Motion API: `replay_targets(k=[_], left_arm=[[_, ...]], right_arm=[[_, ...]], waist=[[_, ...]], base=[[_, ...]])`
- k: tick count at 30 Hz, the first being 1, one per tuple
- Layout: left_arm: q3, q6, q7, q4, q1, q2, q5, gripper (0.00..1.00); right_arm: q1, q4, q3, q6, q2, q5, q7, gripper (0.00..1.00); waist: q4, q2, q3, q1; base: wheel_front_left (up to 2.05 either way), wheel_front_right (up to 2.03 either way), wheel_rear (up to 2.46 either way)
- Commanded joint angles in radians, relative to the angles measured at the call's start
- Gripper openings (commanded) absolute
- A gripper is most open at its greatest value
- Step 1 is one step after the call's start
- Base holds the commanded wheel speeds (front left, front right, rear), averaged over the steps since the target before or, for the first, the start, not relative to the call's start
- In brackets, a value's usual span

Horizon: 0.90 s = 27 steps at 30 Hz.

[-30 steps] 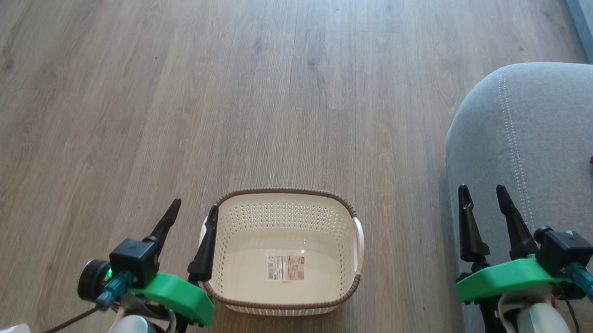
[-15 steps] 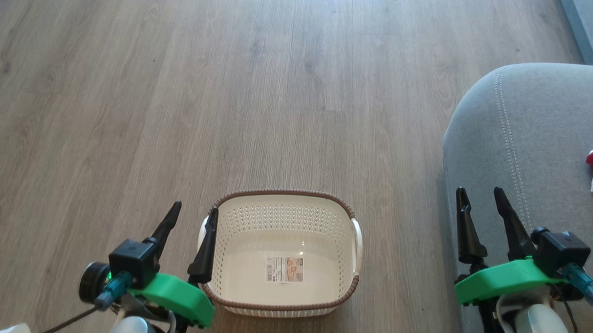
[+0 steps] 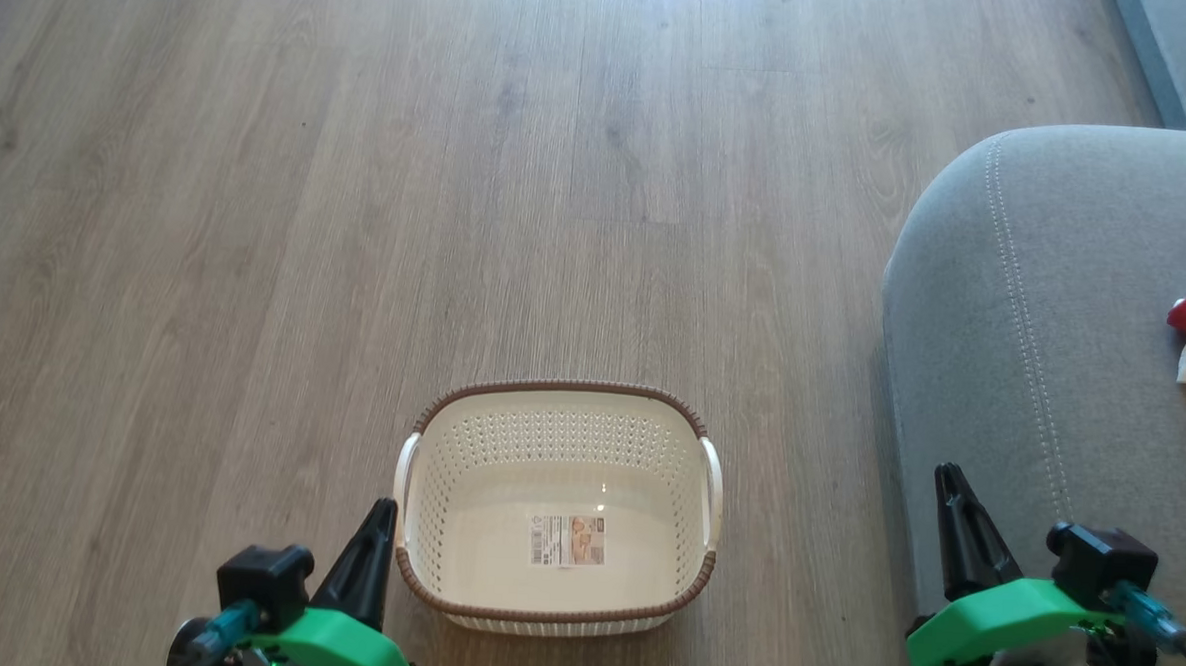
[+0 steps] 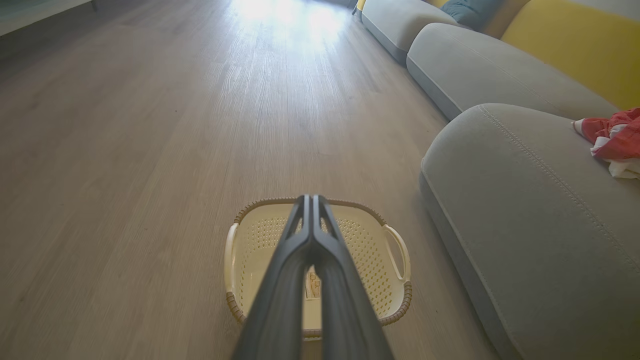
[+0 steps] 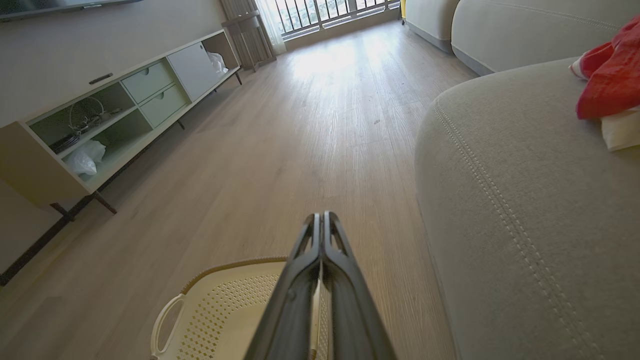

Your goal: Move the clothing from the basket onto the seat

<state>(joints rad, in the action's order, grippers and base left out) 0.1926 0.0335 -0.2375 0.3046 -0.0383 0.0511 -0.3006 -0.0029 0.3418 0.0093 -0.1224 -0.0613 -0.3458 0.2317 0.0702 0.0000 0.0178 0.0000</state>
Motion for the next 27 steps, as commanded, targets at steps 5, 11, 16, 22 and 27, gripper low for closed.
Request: replay_targets(k=[5, 11, 16, 22, 27], left_arm=[[-0.020, 0.008, 0.012, -0.034, 0.047, 0.004, -0.068, 0.00], [-0.032, 0.013, 0.027, -0.034, 0.053, 0.006, -0.136, 0.00], [-0.044, 0.018, 0.043, -0.035, 0.058, 0.008, -0.204, 0.00], [-0.057, 0.023, 0.059, -0.037, 0.063, 0.009, -0.272, 0.00], [-0.068, 0.027, 0.072, -0.039, 0.067, 0.010, -0.329, 0.00]], right_arm=[[-0.041, -0.037, -0.010, -0.001, 0.001, -0.064, -0.017, 0.00], [-0.044, -0.041, -0.016, -0.001, 0.002, -0.128, -0.035, 0.00], [-0.048, -0.044, -0.022, -0.002, 0.002, -0.191, -0.052, 0.00], [-0.051, -0.047, -0.028, -0.002, 0.003, -0.255, -0.070, 0.00], [-0.054, -0.050, -0.033, -0.002, 0.003, -0.308, -0.084, 0.00]], waist=[[-0.003, 0.0000, -0.001, 0.0000], [-0.006, 0.0000, -0.001, 0.0000], [-0.010, 0.0000, -0.002, 0.0000], [-0.014, 0.0000, -0.003, 0.0000], [-0.017, 0.0000, -0.003, 0.0000]], base=[[0.00, 0.00, 0.00], [0.00, 0.00, 0.00], [0.00, 0.00, 0.00], [0.00, 0.00, 0.00], [0.00, 0.00, 0.00]])
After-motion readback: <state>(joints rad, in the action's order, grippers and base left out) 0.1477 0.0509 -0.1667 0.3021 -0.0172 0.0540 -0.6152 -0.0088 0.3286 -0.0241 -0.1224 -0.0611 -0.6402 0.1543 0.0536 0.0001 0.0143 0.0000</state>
